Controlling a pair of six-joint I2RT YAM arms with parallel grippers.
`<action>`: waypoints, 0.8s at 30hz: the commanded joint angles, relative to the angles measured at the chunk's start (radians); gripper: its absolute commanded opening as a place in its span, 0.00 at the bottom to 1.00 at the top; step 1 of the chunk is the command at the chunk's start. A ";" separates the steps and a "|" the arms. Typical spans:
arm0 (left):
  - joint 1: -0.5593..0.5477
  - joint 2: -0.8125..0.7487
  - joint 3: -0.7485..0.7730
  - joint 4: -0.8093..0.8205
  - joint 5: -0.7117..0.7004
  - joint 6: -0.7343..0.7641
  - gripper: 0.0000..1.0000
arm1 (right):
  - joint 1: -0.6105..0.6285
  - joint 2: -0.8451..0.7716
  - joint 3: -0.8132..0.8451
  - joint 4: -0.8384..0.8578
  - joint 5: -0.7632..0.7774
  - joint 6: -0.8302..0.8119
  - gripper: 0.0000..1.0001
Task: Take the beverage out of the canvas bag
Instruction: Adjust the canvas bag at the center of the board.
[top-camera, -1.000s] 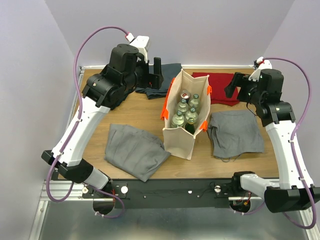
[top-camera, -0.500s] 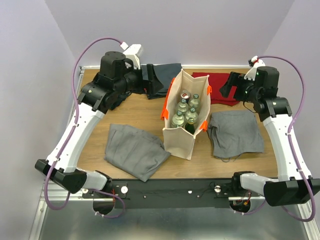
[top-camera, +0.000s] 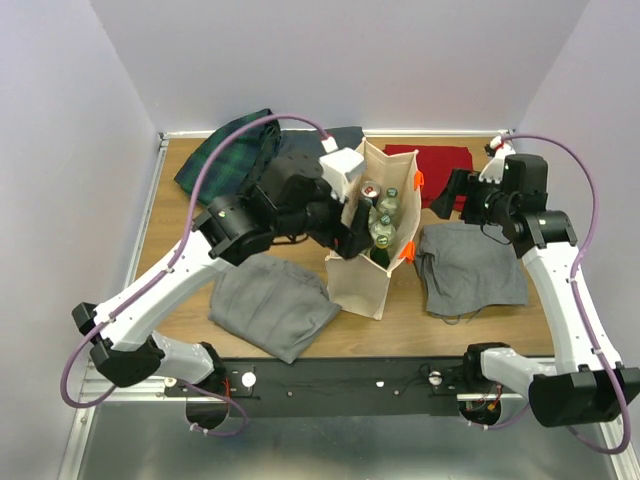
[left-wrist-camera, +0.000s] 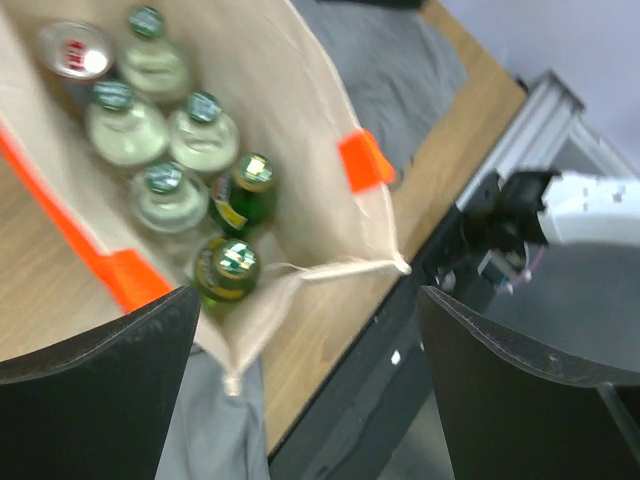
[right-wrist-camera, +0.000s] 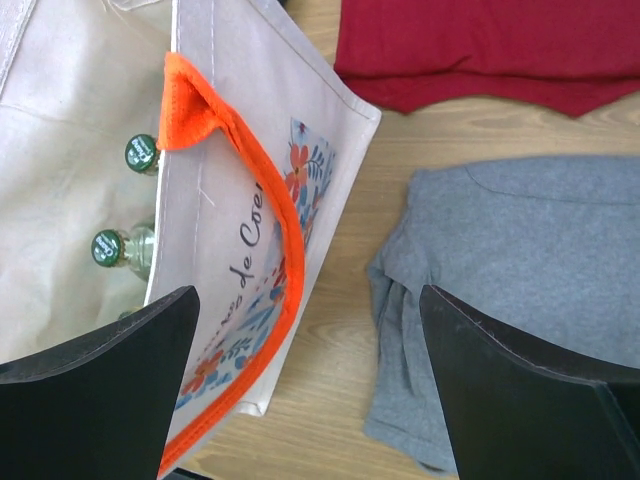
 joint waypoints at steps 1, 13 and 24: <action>-0.114 0.041 0.012 -0.070 -0.093 0.043 0.99 | 0.000 -0.067 -0.025 0.006 0.042 0.010 1.00; -0.177 0.079 -0.030 0.065 -0.446 -0.083 0.99 | 0.000 -0.058 -0.057 0.052 0.041 0.032 1.00; -0.180 0.091 -0.080 0.089 -0.512 -0.104 0.99 | 0.002 -0.027 0.137 -0.066 -0.288 -0.013 1.00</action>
